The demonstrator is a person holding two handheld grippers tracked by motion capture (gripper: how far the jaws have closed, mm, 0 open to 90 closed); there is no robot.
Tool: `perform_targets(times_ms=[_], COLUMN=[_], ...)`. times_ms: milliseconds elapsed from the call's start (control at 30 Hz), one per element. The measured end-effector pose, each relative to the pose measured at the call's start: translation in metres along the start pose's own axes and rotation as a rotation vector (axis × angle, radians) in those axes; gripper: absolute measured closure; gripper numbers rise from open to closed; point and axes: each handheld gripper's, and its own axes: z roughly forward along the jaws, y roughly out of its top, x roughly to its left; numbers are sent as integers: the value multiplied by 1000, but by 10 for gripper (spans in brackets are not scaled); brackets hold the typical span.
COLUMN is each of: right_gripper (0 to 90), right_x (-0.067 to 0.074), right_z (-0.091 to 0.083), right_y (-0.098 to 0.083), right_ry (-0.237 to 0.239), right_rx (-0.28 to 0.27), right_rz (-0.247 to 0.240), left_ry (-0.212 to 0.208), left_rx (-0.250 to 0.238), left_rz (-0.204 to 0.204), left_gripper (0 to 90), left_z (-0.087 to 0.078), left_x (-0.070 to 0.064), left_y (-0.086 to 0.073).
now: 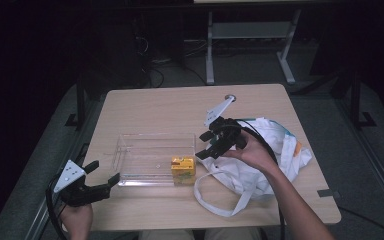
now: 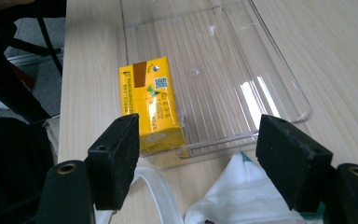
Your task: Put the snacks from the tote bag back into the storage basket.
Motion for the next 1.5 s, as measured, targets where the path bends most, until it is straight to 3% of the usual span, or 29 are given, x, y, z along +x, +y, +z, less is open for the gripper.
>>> perform_targets(times_ms=[1500], right_gripper=[298], right_x=[-9], right_z=[-34], right_y=[-37], right_ry=[-61], right_rx=[-19], right_rz=[65], left_ry=[1], left_rx=[-2], left_rz=[0], left_gripper=[126], left_z=[0], left_x=[-1], left_y=[0])
